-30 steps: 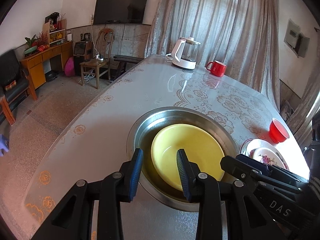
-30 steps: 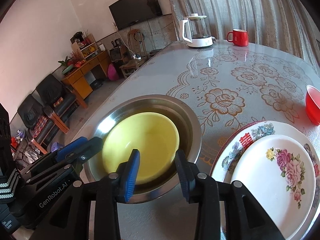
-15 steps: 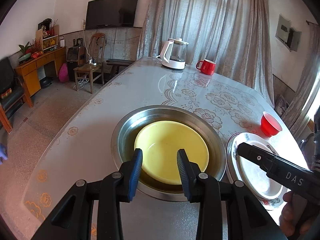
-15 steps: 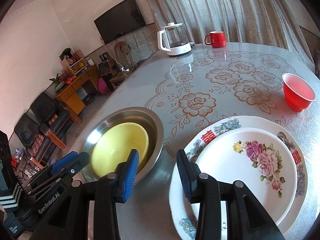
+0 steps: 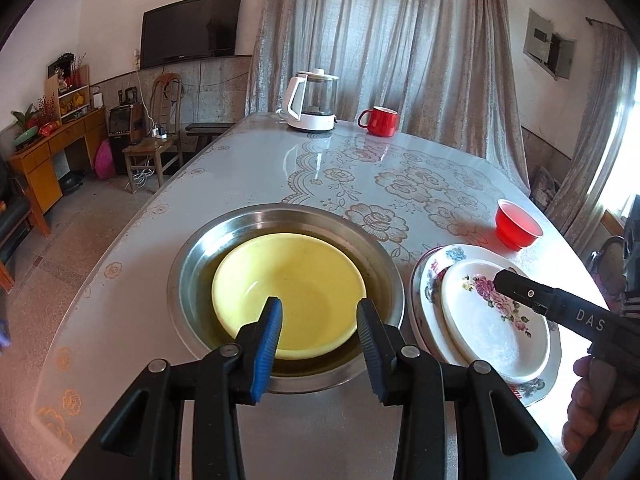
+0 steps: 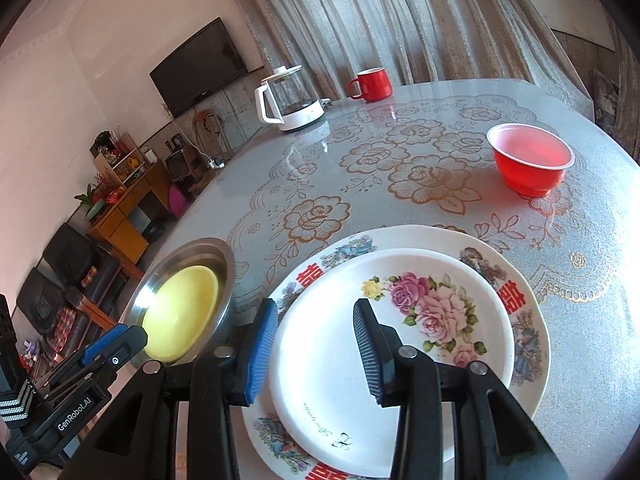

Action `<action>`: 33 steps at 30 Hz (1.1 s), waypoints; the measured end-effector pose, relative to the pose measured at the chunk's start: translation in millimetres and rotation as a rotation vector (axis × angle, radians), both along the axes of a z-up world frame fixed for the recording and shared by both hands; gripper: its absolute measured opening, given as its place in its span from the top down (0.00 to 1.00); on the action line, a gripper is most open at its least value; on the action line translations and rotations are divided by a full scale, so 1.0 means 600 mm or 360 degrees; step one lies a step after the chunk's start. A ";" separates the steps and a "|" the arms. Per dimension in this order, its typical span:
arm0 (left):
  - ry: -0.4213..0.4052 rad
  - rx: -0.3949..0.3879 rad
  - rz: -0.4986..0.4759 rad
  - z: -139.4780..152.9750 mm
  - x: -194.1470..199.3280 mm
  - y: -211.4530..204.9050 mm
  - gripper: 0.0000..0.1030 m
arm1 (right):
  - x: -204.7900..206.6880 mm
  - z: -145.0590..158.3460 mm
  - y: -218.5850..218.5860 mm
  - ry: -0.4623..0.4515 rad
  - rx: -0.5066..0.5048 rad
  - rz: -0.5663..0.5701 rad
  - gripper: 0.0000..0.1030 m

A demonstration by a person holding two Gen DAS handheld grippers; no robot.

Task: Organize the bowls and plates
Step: 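Move the open left tool past the plate stack to the red bowl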

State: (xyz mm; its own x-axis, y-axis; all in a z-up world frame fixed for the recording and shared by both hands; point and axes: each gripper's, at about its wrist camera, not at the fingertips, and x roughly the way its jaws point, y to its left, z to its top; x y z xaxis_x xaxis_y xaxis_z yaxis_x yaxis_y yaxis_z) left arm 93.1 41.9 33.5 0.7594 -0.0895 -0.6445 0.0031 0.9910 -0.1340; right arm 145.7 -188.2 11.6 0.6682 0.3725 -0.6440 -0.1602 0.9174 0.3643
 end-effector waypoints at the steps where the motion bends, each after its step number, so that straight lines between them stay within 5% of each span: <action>1: 0.0000 0.0001 -0.0010 0.000 0.000 -0.006 0.62 | -0.001 0.000 -0.007 -0.0001 0.0002 -0.0013 0.62; 22: 0.0096 -0.0062 -0.0440 0.026 0.064 -0.147 0.60 | -0.004 -0.033 -0.222 0.0057 0.0191 -0.0505 0.62; 25: 0.0126 -0.0124 -0.0482 0.029 0.086 -0.170 0.50 | 0.005 -0.035 -0.243 0.0064 0.0215 -0.0520 0.62; 33: 0.0273 -0.0299 -0.0573 0.033 0.171 -0.246 0.51 | 0.044 -0.024 -0.313 0.0016 0.0319 -0.0609 0.62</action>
State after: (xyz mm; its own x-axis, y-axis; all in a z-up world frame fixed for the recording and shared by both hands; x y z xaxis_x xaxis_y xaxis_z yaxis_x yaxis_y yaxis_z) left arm 195.4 -106.0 53.5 0.5417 -0.4566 -0.7057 0.3058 0.8891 -0.3405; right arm 172.3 -375.8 -2.9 0.7767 0.2172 -0.5912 0.1824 0.8209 0.5412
